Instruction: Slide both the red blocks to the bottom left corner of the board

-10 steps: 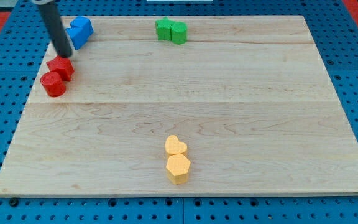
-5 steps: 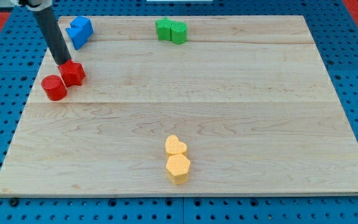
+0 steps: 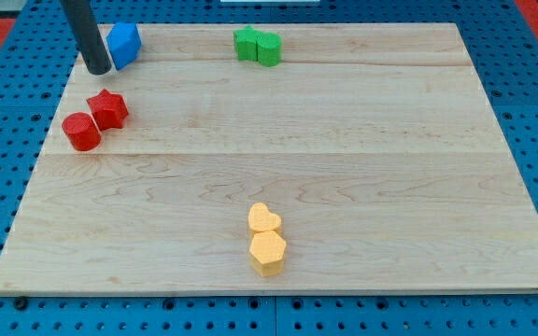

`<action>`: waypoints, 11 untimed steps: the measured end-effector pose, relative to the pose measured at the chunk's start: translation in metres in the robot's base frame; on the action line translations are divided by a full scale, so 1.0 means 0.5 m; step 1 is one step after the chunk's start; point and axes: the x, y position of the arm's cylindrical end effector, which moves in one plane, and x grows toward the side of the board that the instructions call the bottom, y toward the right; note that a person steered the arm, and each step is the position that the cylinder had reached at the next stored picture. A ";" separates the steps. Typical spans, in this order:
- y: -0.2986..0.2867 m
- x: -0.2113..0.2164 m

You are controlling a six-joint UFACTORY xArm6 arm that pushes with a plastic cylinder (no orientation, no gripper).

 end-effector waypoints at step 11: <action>0.032 0.474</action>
